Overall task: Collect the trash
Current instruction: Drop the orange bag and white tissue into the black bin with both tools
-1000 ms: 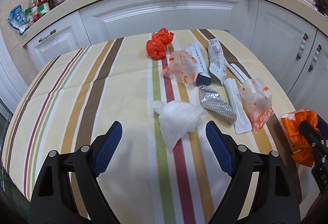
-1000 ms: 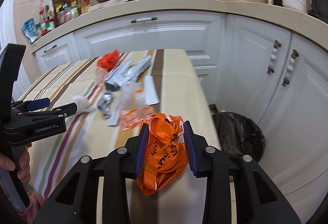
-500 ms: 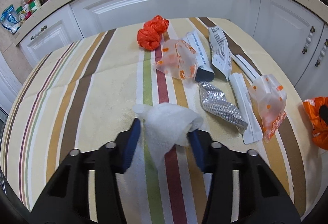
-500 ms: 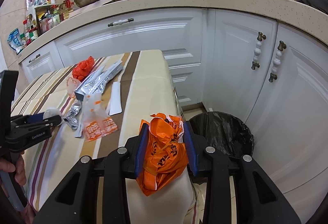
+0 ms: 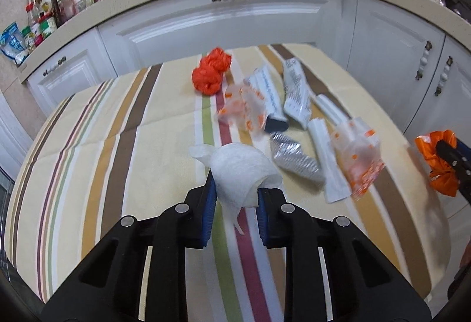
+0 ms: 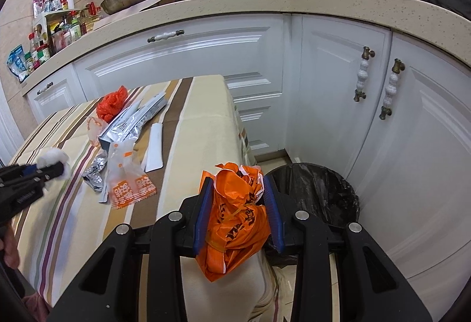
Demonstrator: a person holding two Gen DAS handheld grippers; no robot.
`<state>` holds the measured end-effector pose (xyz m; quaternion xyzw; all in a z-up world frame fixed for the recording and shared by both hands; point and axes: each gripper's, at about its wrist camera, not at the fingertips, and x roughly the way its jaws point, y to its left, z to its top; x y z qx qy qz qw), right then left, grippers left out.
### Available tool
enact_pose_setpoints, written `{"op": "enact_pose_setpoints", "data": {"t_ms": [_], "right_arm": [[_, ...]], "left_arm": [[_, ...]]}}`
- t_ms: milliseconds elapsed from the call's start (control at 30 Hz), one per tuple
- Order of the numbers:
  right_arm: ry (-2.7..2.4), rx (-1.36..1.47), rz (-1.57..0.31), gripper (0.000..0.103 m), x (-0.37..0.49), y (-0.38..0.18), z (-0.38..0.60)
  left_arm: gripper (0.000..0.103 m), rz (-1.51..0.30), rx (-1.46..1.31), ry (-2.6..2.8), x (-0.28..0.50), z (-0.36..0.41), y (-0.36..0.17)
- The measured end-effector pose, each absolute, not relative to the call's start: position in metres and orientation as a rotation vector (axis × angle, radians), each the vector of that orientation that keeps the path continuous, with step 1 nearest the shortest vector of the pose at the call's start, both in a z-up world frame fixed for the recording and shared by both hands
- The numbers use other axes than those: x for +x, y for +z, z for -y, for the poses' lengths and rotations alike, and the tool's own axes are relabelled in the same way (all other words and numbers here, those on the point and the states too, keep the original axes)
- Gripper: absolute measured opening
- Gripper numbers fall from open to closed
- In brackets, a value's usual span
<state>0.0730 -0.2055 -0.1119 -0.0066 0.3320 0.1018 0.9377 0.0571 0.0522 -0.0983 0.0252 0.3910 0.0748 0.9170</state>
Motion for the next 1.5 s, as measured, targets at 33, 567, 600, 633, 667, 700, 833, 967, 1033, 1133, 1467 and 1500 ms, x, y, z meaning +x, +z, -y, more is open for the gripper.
{"op": "enact_pose_setpoints", "data": {"t_ms": [33,567,600,633,667,700,833,967,1033,1133,1467,1500], "right_arm": [[0.201,-0.013,-0.675,0.035,0.073,-0.111,0.208],[0.007,-0.008,-0.633,0.035,0.095,-0.104,0.281],[-0.002,-0.006,-0.634,0.035,0.098,-0.105,0.285],[-0.012,-0.003,-0.635,0.035,0.100,-0.107,0.290],[-0.018,-0.001,-0.637,0.035,0.102,-0.108,0.294],[-0.023,-0.002,-0.640,0.035,0.105,-0.109,0.297],[-0.040,-0.004,-0.645,0.035,0.115,-0.115,0.307],[-0.052,0.002,-0.649,0.035,0.125,-0.120,0.315],[-0.057,0.006,-0.651,0.035,0.131,-0.122,0.318],[-0.061,0.013,-0.653,0.035,0.140,-0.126,0.321],[-0.091,0.037,-0.673,0.054,0.157,-0.136,0.332],[-0.092,0.034,-0.675,0.054,0.157,-0.137,0.331]], "left_arm": [[0.023,-0.791,0.057,0.145,0.057,-0.048,-0.093],[0.023,-0.708,0.106,-0.133,0.111,0.080,-0.063],[0.023,-0.705,0.116,-0.146,0.115,0.090,-0.063],[0.023,-0.701,0.126,-0.159,0.117,0.099,-0.064],[0.023,-0.701,0.135,-0.171,0.120,0.106,-0.066],[0.023,-0.700,0.144,-0.182,0.123,0.114,-0.067],[0.024,-0.696,0.178,-0.194,0.135,0.137,-0.075],[0.024,-0.718,0.190,-0.201,0.154,0.155,-0.083],[0.024,-0.714,0.199,-0.204,0.160,0.162,-0.084],[0.028,-0.719,0.205,-0.224,0.170,0.172,-0.088],[0.059,-0.737,0.222,-0.199,0.188,0.182,-0.101],[0.059,-0.736,0.225,-0.198,0.188,0.182,-0.101]]}}
